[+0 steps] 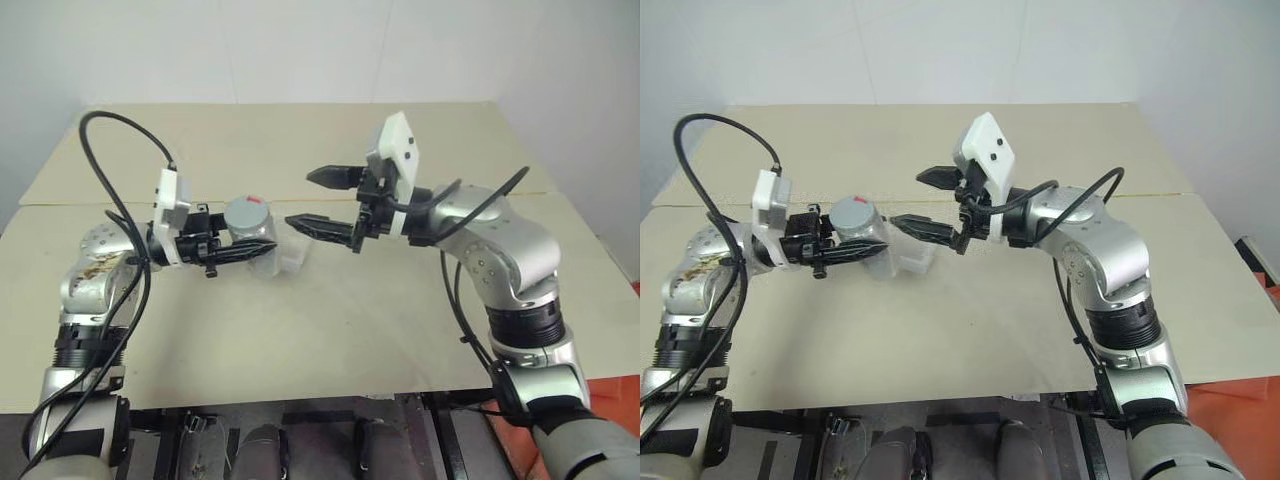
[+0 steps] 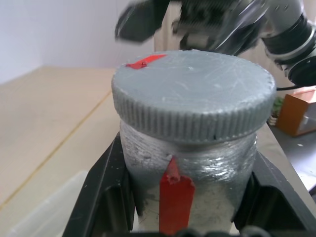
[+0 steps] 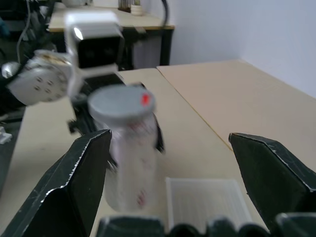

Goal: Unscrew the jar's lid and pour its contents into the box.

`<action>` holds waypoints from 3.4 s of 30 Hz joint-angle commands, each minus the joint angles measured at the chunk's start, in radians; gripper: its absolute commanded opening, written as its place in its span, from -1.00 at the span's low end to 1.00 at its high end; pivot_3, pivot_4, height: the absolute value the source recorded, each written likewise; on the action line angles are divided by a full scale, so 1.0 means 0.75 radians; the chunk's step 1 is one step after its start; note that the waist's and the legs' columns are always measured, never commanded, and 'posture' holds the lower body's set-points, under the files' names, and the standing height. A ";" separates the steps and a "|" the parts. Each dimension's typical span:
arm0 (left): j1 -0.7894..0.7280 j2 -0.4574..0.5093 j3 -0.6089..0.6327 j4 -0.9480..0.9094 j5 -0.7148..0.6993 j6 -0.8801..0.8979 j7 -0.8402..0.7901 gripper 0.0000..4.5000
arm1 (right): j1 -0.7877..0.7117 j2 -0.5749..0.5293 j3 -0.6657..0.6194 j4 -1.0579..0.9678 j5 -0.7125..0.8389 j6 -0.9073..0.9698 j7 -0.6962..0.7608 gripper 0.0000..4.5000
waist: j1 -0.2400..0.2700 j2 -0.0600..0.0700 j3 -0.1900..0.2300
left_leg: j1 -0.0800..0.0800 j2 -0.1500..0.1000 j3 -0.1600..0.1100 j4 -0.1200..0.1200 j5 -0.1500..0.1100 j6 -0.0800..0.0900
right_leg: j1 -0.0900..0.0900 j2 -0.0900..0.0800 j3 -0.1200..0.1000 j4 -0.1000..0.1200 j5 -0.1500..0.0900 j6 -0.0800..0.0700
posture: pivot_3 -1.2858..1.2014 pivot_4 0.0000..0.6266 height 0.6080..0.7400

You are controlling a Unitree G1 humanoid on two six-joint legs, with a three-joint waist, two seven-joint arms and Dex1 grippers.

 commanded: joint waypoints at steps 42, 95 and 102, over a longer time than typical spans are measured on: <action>-0.079 0.045 0.007 0.021 -0.001 -0.044 -0.107 -0.10 | -0.113 0.076 0.059 0.189 -0.166 -0.060 -0.015 0.97 | -0.002 0.000 0.000 | 0.000 0.000 0.000 0.000 0.000 0.000 | 0.000 0.000 0.000 0.001 0.000 0.000 | 0.03 -0.52 1.00; -0.114 -0.035 -0.041 0.079 0.048 -0.116 -0.182 -0.10 | -0.133 0.123 0.151 -0.002 -0.064 0.091 -0.020 0.97 | 0.000 0.000 0.000 | -0.001 0.000 0.000 0.001 0.000 0.000 | 0.000 0.000 0.000 0.001 0.000 0.000 | 0.03 -0.52 1.00; -0.117 -0.042 -0.042 0.083 0.052 -0.122 -0.176 -0.10 | -0.149 0.122 0.157 0.011 -0.070 0.102 -0.004 0.97 | 0.000 0.000 0.000 | -0.001 0.000 0.000 0.001 0.000 0.000 | 0.000 0.000 0.000 0.001 0.000 0.000 | 0.03 -0.52 1.00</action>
